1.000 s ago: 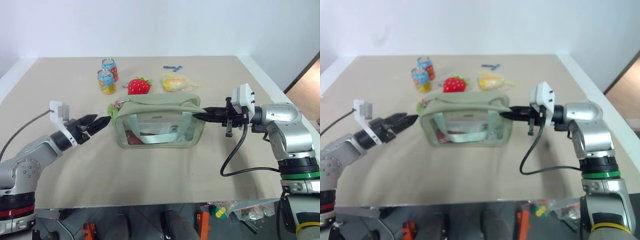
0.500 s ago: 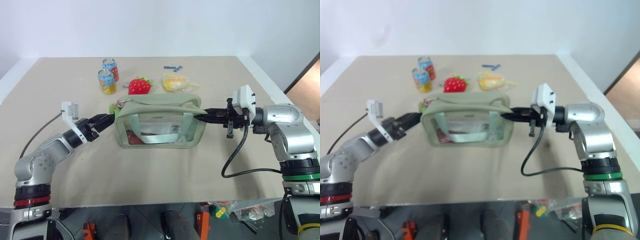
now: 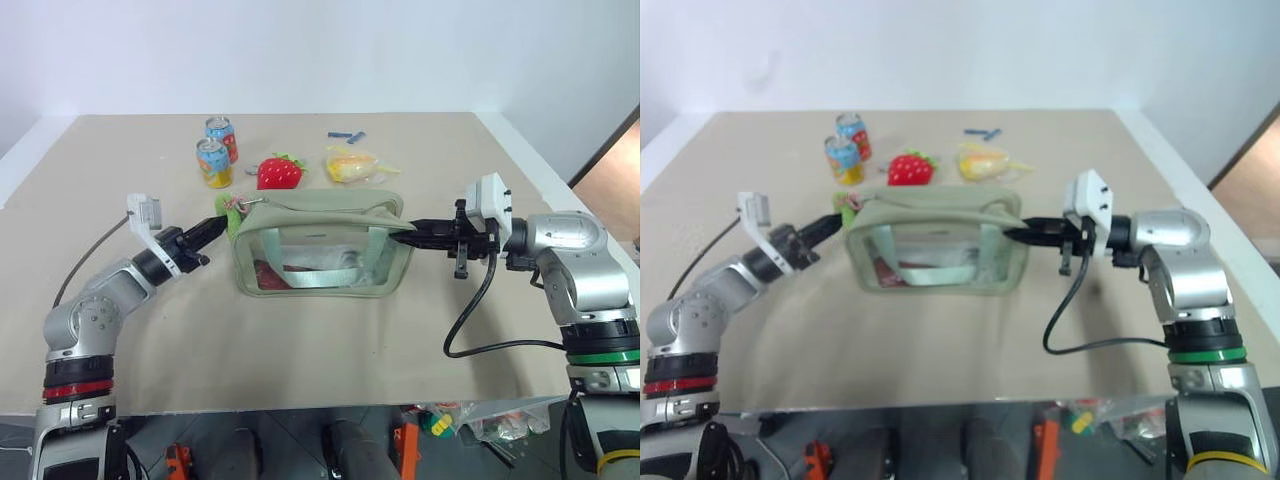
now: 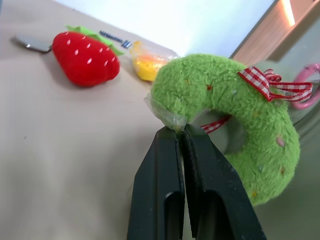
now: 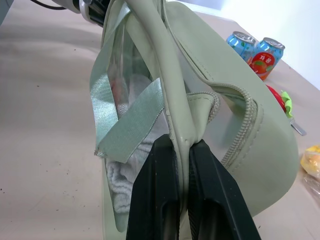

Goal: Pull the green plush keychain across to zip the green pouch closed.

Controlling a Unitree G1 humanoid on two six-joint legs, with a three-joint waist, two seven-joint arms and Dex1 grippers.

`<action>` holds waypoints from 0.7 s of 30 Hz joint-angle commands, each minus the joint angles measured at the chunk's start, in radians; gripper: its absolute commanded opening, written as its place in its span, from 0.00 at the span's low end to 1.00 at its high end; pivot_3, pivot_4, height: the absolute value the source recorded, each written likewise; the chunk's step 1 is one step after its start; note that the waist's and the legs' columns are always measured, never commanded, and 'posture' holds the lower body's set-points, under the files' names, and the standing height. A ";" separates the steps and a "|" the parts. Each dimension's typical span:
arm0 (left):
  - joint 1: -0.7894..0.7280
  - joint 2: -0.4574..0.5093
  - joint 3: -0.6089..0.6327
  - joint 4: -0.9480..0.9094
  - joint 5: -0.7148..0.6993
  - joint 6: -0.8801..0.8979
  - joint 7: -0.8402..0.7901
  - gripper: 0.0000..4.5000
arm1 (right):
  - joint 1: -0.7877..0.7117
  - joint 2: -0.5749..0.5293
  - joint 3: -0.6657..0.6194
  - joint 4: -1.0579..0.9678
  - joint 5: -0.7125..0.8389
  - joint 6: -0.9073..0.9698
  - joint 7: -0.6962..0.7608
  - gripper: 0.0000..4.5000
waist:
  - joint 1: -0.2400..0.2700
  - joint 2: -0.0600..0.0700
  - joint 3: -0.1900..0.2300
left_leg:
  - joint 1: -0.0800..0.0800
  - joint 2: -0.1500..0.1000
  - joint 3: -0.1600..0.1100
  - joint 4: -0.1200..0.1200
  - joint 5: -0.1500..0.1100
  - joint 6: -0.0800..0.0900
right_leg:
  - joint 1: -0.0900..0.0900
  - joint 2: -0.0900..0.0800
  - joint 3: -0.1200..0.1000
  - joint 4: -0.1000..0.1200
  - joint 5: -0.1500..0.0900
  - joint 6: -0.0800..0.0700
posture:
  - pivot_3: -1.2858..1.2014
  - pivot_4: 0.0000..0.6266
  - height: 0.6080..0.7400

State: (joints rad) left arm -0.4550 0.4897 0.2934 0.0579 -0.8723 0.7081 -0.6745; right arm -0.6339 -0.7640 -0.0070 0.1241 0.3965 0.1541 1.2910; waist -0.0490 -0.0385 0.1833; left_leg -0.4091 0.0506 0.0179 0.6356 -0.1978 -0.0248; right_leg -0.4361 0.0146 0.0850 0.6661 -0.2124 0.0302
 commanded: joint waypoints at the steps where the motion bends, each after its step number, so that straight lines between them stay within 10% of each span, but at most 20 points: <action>1: -0.081 0.056 0.036 -0.130 -0.070 0.050 -0.006 0.01 | 0.004 -0.025 -0.038 -0.024 0.002 -0.009 -0.003 0.00 | 0.001 0.000 0.000 | 0.000 0.000 0.000 0.000 0.000 0.000 | 0.000 0.000 0.000 0.000 0.000 0.000 | 0.52 0.24 1.00; 21: -0.343 0.092 -0.209 -0.161 0.014 0.169 -0.068 0.01 | 0.030 -0.024 -0.037 -0.028 -0.004 -0.029 -0.026 0.00 | 0.000 0.000 0.000 | 0.000 -0.001 -0.001 0.001 0.000 0.000 | 0.001 -0.001 0.000 0.000 0.000 0.001 | 0.52 0.24 1.00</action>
State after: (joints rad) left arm -0.7620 0.5692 0.0808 -0.0926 -0.8721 0.8804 -0.7251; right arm -0.6010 -0.7754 -0.0122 0.1227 0.3921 0.1336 1.2698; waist -0.0490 -0.0387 0.1834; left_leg -0.4088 0.0490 0.0170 0.6362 -0.1977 -0.0249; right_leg -0.4352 0.0141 0.0853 0.6659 -0.2120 0.0314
